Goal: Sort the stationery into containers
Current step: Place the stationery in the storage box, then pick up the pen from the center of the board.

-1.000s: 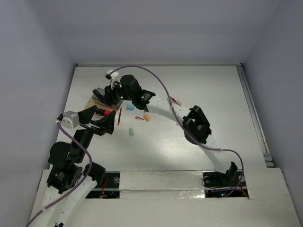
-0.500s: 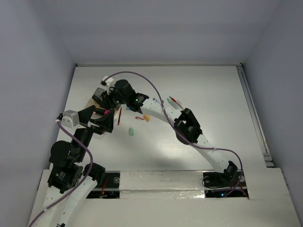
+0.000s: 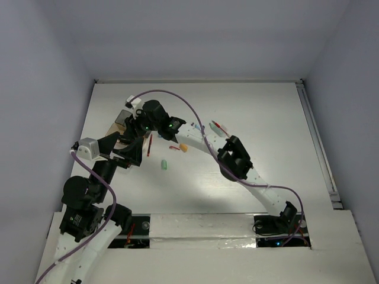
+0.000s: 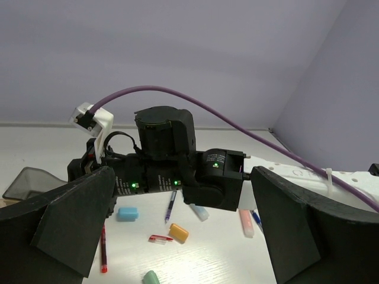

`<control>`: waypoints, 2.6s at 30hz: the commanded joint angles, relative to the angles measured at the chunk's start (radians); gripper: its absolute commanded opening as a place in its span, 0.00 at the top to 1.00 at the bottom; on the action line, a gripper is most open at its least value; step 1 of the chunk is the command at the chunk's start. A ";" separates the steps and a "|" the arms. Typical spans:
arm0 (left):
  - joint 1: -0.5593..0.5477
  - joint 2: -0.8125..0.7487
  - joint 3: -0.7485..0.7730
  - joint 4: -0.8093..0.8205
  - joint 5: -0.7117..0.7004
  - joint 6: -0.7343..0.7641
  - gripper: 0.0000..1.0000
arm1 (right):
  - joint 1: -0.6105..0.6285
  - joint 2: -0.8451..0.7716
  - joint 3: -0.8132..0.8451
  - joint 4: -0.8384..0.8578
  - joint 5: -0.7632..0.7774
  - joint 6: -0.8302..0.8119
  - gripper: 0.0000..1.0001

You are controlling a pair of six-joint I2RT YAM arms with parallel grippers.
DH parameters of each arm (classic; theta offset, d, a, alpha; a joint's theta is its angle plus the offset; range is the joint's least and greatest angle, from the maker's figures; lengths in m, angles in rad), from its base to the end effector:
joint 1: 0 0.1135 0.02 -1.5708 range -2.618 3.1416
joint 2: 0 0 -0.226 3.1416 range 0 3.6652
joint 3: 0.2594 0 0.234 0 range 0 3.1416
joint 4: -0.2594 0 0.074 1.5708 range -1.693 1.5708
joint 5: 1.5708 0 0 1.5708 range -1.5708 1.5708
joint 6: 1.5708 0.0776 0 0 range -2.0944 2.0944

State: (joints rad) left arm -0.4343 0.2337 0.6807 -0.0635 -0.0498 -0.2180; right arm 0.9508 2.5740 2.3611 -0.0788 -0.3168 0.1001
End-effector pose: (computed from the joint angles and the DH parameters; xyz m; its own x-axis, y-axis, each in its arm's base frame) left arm 0.1093 -0.0464 0.3744 0.2496 -0.3539 -0.9014 0.4428 0.8695 -0.2187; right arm 0.3207 0.4908 0.2034 -0.2609 -0.2020 -0.9440 -0.9253 0.3311 0.1848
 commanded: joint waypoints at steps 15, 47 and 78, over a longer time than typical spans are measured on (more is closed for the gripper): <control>0.006 0.029 0.017 0.047 0.013 0.005 0.02 | 0.009 -0.435 -0.540 0.229 0.339 0.021 0.71; 0.081 0.230 0.029 0.004 0.041 -0.023 0.02 | -0.287 -0.609 -0.911 -0.240 0.498 0.165 0.53; 0.118 0.230 0.029 0.011 0.110 -0.027 0.02 | -0.296 -0.353 -0.594 -0.340 0.545 0.052 0.51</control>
State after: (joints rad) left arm -0.3229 0.4736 0.6807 -0.0963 0.0456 -0.2420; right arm 0.6605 2.2234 1.7111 -0.3954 0.2100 0.1761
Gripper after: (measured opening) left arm 0.981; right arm 0.490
